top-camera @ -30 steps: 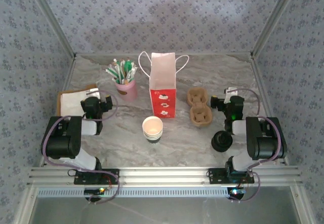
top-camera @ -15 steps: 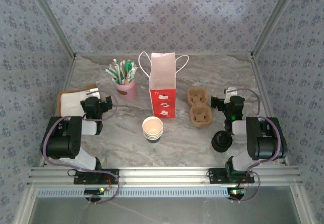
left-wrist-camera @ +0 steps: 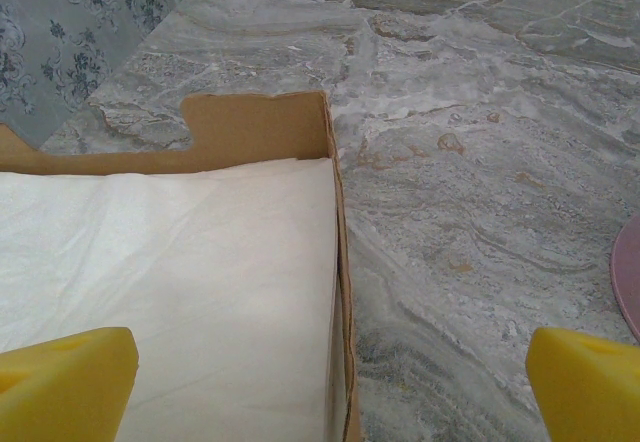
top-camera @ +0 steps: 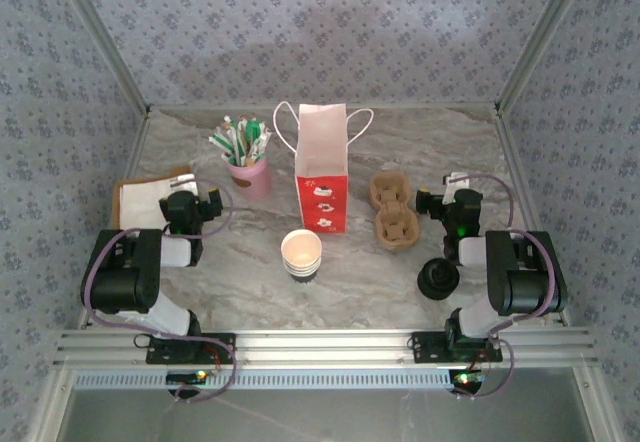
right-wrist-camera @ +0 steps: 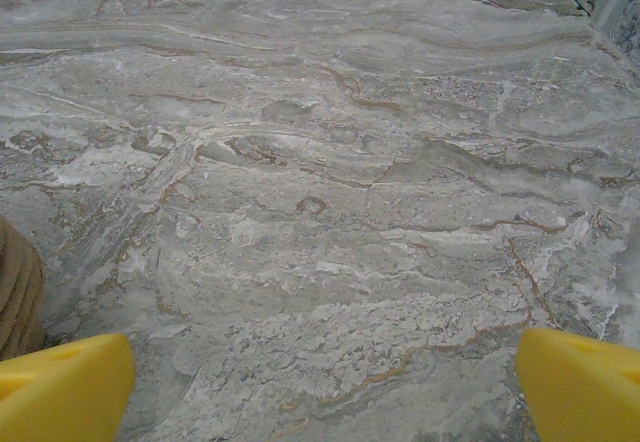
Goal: Pack the takeout coffee
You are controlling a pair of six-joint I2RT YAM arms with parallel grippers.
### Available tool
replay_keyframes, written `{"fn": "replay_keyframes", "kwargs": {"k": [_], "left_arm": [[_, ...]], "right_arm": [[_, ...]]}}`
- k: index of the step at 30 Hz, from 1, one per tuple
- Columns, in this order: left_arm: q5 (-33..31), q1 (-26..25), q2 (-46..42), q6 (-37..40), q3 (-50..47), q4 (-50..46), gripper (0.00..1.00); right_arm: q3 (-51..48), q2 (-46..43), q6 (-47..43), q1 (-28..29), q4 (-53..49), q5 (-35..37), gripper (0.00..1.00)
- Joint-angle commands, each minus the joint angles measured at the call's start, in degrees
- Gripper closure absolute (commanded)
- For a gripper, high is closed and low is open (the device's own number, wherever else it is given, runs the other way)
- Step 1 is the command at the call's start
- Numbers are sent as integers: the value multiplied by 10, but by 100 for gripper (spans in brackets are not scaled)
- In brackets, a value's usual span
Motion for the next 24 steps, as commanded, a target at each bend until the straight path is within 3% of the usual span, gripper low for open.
{"fn": "replay_keyframes", "kwargs": {"k": [1, 10, 12, 16, 19, 24], "left_arm": [[-8, 1, -9, 5, 5, 21, 0], [-16, -18, -24, 26, 3, 16, 0], [-35, -21, -46, 25, -11, 25, 1], [-97, -27, -116, 7, -5, -62, 1], [-124, -31, -171, -2, -31, -53, 1], [-147, -32, -265, -23, -44, -111, 1]], "right_arm": [[11, 0, -6, -2, -7, 1, 0], [5, -5, -17, 8, 2, 6, 0], [-1, -18, -25, 19, 4, 24, 0], [-24, -63, -24, 23, 9, 40, 0], [-27, -122, -34, 35, -31, 54, 0], [5, -245, -42, 51, -200, 74, 0]]}}
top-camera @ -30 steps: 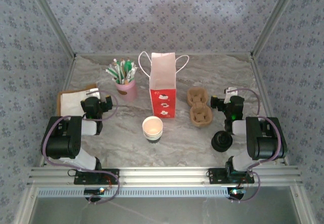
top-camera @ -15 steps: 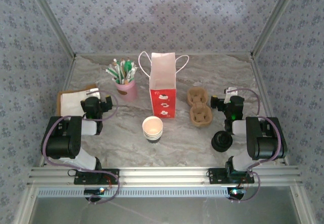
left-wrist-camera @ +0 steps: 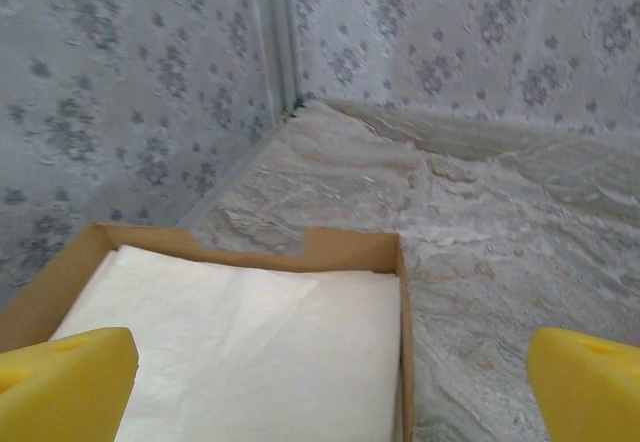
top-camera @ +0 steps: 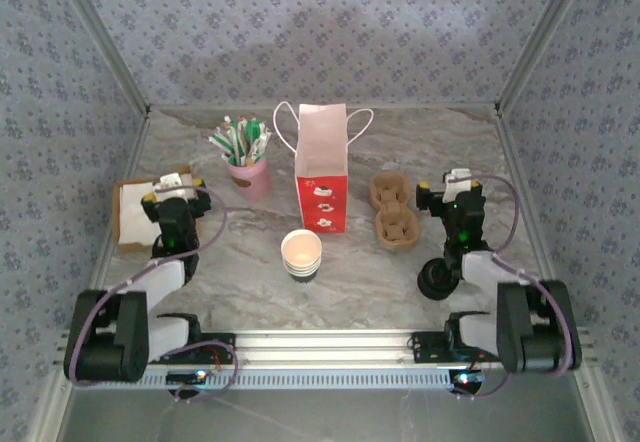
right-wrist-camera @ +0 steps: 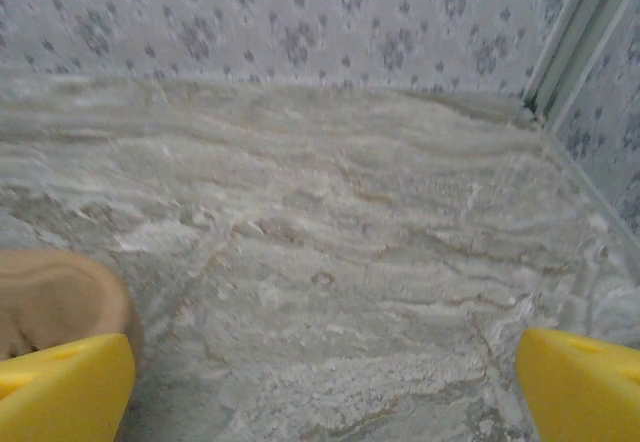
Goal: Pack the takeout coffee
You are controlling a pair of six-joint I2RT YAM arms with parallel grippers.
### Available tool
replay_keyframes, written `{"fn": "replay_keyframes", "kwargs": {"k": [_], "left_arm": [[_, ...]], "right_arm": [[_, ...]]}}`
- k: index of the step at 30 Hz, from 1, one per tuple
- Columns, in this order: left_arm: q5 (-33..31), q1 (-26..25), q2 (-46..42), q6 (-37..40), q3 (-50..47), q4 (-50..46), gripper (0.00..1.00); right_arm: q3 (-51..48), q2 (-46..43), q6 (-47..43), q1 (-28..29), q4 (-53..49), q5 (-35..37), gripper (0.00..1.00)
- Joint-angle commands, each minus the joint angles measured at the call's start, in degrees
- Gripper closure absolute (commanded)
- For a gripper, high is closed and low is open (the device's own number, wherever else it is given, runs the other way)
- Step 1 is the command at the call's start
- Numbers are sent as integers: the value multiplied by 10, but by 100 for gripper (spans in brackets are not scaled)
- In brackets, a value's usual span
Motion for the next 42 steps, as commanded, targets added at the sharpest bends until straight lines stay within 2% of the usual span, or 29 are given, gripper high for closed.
{"fn": "replay_keyframes", "kwargs": {"k": [1, 5, 10, 14, 20, 23, 25, 28, 32, 34, 38, 40, 42], "left_arm": [[-32, -4, -59, -25, 8, -78, 1], [-22, -4, -165, -86, 52, -250, 0], [50, -5, -300, -181, 112, -425, 1], [111, -6, -368, -266, 188, -572, 1], [210, -6, -432, -347, 314, -801, 1], [269, -6, -472, -346, 360, -879, 0], [284, -6, -495, -337, 379, -919, 1], [321, -6, -502, -320, 399, -950, 1], [392, -6, -481, -334, 377, -938, 0], [422, -6, -465, -376, 347, -926, 0], [513, -6, -430, -451, 250, -838, 1], [567, -6, -406, -475, 214, -782, 0], [590, -6, -395, -485, 186, -756, 0]], "right_arm": [[30, -71, -7, 7, -131, 30, 0], [60, -162, 43, 9, -224, 21, 0], [119, -269, 130, 10, -364, 3, 0], [170, -340, 206, 9, -487, -27, 0], [266, -369, 279, 8, -699, -137, 0], [291, -376, 296, 6, -763, -188, 0], [303, -381, 306, 3, -802, -197, 0], [301, -389, 330, -2, -839, -202, 0], [293, -385, 316, -7, -822, -261, 0], [285, -378, 323, -6, -789, -280, 0], [263, -352, 344, 11, -756, -315, 11], [262, -335, 344, 32, -759, -307, 17], [265, -320, 341, 65, -762, -288, 19]]}}
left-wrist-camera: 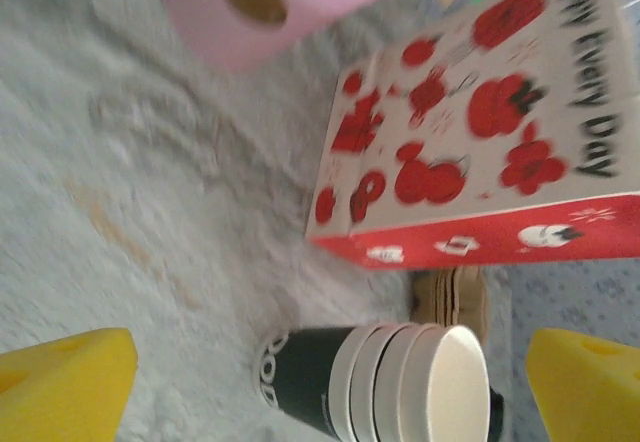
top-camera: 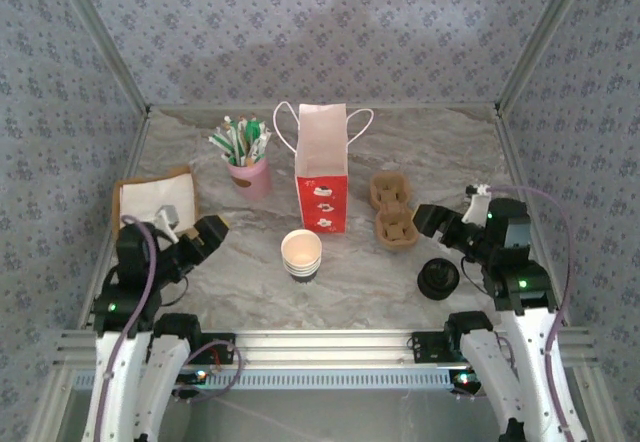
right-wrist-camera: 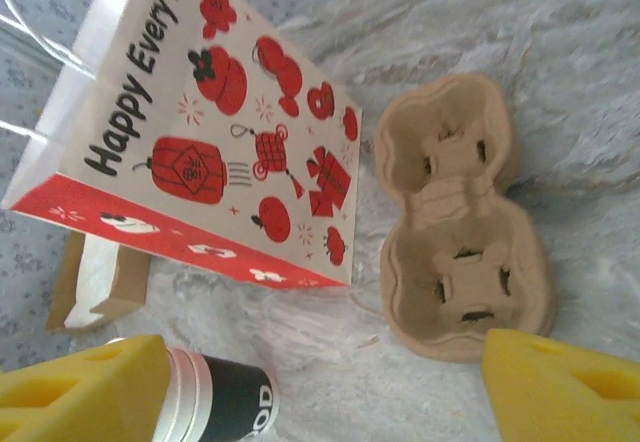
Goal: Pack the takeout coffee
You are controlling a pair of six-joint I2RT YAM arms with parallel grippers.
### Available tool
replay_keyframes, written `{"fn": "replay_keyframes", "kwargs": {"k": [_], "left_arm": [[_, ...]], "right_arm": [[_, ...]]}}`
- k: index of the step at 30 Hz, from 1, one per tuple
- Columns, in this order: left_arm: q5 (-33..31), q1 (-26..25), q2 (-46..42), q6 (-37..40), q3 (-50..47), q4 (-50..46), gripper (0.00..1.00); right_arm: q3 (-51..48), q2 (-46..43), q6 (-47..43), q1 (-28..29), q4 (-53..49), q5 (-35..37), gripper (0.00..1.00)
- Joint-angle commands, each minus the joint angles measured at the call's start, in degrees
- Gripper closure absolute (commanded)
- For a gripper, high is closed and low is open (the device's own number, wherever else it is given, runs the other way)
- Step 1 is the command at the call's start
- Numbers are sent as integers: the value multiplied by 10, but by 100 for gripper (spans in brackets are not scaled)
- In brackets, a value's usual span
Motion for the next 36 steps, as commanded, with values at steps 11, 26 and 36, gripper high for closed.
{"fn": "replay_keyframes", "kwargs": {"k": [11, 26, 36], "left_arm": [[154, -17, -15, -125, -149, 204, 0], [23, -190, 15, -168, -224, 309, 30], [-37, -264, 6, -193, -223, 311, 32]], "right_arm": [[53, 128, 8, 295, 2, 163, 32], [215, 348, -7, 520, -41, 300, 53], [295, 448, -12, 535, -90, 325, 63]]}}
